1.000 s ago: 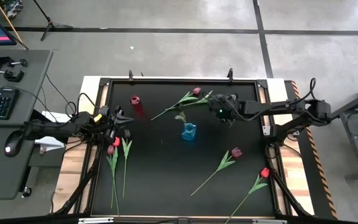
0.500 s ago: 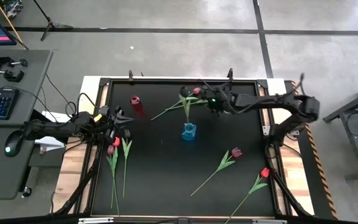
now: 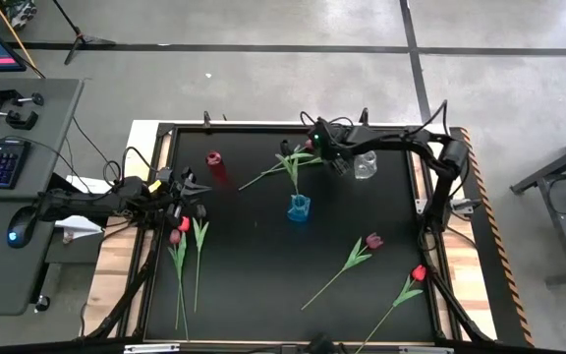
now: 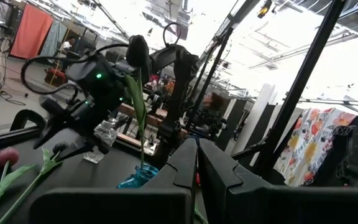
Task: Sort flowers into vase by color
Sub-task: Put the top black tulip into the blue flower vase
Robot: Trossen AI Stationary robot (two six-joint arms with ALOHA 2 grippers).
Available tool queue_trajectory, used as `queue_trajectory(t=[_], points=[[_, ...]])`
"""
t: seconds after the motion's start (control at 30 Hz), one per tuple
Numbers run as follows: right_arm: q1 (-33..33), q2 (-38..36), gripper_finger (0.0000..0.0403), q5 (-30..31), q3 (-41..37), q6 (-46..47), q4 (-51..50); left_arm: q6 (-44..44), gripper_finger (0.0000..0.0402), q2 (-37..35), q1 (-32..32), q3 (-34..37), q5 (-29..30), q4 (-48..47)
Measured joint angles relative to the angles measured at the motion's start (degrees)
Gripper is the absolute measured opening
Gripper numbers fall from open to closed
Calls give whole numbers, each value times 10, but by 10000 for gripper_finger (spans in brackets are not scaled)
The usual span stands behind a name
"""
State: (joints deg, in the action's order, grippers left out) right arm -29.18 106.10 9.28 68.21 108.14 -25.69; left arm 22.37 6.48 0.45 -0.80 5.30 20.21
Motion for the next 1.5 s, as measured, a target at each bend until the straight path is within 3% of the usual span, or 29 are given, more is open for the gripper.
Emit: queue_trajectory(t=[0.17,0.67,0.8,1.17,1.5], points=[[-1,1,243,-12,4,42,-44,0,3,0,0,0,0,0],[-14,40,236,-35,5,101,-29,0,3,0,0,0,0,-1],[-16,41,199,-38,5,99,-46,0,3,0,0,0,0,-2],[-17,41,15,-30,5,69,-82,0,3,0,0,0,0,-11],[-17,-6,3,34,2,1,-73,0,3,0,0,0,0,-11]])
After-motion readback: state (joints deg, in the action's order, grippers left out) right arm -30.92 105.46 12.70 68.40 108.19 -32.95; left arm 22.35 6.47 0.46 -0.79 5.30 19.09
